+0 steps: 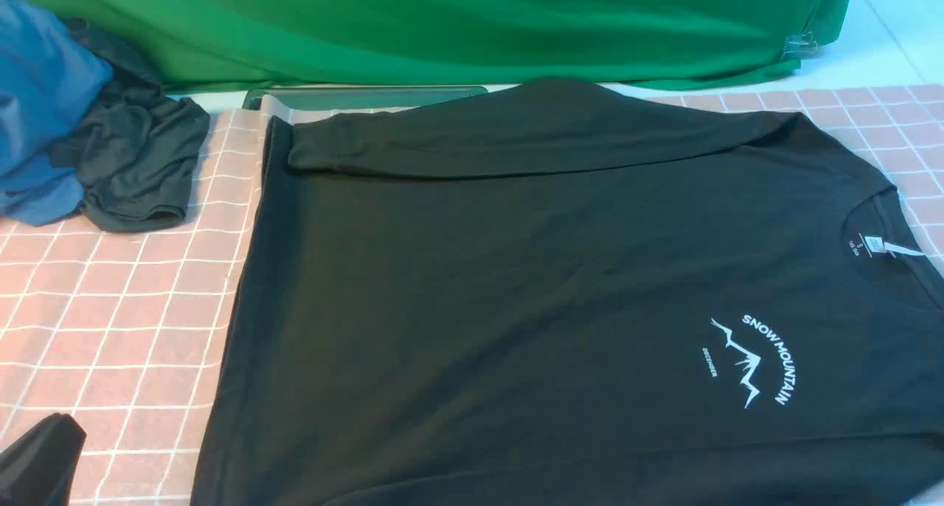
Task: Fold a long-sleeved shirt over a pink coffee tablecloth.
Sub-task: 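Grasp the left edge of the dark T-shirt lying flat on the table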
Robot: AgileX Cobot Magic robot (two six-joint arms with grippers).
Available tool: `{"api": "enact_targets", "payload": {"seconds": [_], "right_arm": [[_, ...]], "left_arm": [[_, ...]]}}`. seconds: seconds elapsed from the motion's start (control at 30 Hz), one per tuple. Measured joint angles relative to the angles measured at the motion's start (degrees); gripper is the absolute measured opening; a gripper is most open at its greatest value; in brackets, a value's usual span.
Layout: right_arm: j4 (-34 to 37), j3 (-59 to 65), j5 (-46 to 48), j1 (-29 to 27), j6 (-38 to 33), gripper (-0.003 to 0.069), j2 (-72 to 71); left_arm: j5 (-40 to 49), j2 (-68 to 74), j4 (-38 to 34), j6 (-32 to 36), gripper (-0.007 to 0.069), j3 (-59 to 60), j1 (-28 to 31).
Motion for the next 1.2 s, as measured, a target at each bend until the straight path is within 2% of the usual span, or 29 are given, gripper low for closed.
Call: {"api": "enact_targets", "payload": {"seconds": [0.43,0.53,0.63,0.67,0.8,0.9,1.0,1.1,1.13,1.2], "right_arm": [[0.0,0.0,0.0,0.0,0.0,0.0247,0.0],[0.0,0.0,0.0,0.0,0.0,0.0247,0.0],[0.0,0.0,0.0,0.0,0.0,0.0247,0.0],[0.0,0.0,0.0,0.0,0.0,0.0247,0.0],[0.0,0.0,0.0,0.0,0.0,0.0247,0.0],[0.0,0.0,0.0,0.0,0.0,0.0247,0.0],[0.4,0.0,-1.0,0.0,0.2,0.0247,0.0],[4.2,0.0,-6.0,0.0,4.4,0.0247,0.0],[7.9,0.0,-11.9,0.0,10.8,0.0247,0.0],[10.6,0.0,-17.1,0.0,17.0,0.0247,0.0]], "left_arm": [[-0.1,0.0,0.6,0.0,0.0013,0.0,0.0],[-2.4,0.0,-1.2,-0.4,0.0013,0.0,0.0],[-8.4,0.0,-9.6,-5.0,0.0013,0.0,0.0],[-11.1,0.0,-14.6,-7.2,0.0013,0.0,0.0],[-17.7,0.0,-21.0,-10.4,0.0013,0.0,0.0],[-22.3,0.0,-22.1,-11.3,0.0013,0.0,0.0],[-30.4,0.0,-22.6,-15.0,0.0013,0.0,0.0],[-37.8,0.0,-22.0,-18.6,0.0013,0.0,0.0],[-45.2,0.0,-20.0,-22.9,0.0013,0.0,0.0],[-48.9,-0.1,-17.4,-25.8,0.0013,-1.1,0.0]]}}
